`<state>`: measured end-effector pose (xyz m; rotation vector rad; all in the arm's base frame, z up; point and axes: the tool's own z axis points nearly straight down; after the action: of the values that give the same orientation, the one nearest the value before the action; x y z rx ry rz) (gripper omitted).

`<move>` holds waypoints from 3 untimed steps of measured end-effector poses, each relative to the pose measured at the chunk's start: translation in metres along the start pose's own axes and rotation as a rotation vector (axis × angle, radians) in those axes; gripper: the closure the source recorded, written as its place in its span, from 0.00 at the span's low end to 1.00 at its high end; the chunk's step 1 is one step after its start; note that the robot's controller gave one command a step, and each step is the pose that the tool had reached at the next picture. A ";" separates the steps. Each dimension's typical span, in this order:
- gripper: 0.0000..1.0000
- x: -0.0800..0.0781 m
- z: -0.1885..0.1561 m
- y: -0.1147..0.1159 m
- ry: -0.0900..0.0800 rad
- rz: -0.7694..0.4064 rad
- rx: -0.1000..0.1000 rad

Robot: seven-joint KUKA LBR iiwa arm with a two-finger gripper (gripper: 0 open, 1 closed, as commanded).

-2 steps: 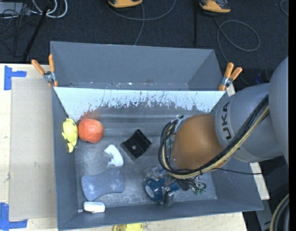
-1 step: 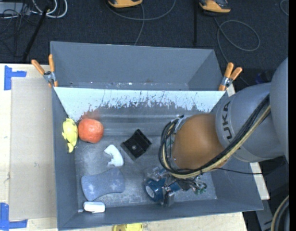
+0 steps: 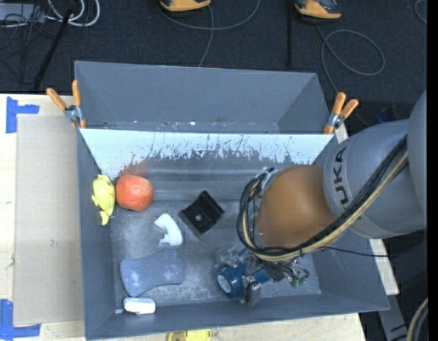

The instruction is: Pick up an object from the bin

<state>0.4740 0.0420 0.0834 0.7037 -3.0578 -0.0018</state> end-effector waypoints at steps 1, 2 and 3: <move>1.00 0.000 -0.017 0.000 0.000 0.001 0.000; 1.00 0.000 -0.030 0.000 -0.001 0.002 0.000; 1.00 0.000 -0.047 0.000 0.000 0.002 0.000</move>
Offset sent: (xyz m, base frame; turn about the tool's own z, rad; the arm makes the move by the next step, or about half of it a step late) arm 0.0000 0.0000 0.0703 0.0000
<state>0.4738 0.0422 0.1303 0.7010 -3.0585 -0.0018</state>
